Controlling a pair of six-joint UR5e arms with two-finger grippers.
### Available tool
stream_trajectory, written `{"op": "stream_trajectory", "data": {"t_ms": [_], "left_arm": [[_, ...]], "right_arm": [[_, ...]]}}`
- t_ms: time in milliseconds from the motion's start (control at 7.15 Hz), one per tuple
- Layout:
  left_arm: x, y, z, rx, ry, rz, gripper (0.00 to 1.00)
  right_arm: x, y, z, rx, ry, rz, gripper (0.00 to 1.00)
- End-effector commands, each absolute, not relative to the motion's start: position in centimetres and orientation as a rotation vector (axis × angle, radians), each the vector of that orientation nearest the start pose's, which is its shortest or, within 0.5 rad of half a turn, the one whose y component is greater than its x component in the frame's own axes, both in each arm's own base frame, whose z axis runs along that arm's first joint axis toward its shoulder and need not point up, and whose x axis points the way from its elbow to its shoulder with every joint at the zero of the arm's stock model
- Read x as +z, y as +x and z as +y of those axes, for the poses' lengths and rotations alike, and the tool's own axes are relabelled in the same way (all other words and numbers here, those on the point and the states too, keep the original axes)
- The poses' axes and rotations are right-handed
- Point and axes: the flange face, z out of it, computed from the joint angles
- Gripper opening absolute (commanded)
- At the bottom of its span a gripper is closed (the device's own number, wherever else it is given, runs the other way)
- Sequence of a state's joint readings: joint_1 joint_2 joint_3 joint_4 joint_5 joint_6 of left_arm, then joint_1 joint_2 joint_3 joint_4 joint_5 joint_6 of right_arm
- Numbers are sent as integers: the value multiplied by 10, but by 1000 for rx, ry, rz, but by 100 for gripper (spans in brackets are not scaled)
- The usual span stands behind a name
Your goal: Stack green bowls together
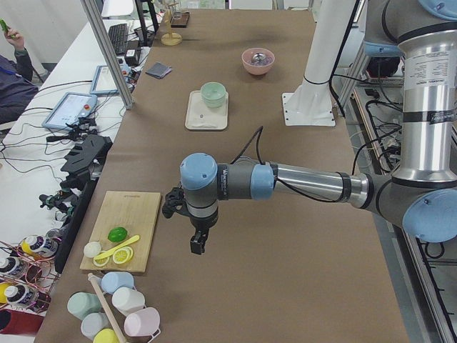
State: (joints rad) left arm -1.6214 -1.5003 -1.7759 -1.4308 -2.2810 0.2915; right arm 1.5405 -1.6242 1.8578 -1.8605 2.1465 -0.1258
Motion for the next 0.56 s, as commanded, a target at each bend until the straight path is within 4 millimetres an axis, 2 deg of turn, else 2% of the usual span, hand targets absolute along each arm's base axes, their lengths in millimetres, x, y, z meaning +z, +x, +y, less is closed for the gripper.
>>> {"op": "stream_trajectory", "data": {"t_ms": [0,140,280,419], "left_arm": [[610,-90,-454,231,114,701,98],[616,-90,-454,225,94,697,98],[637,-90,-457,219,68,707,98],[635,-91,-457,217,72,703,98]], "right_arm": [[630,88,-408,-84,-99,-574,100],[645,88,-405,-73,-129,-579,100],[642,87,-408,-81,-109,-581,100],[640,87,-409,-82,-102,-586,100]]}}
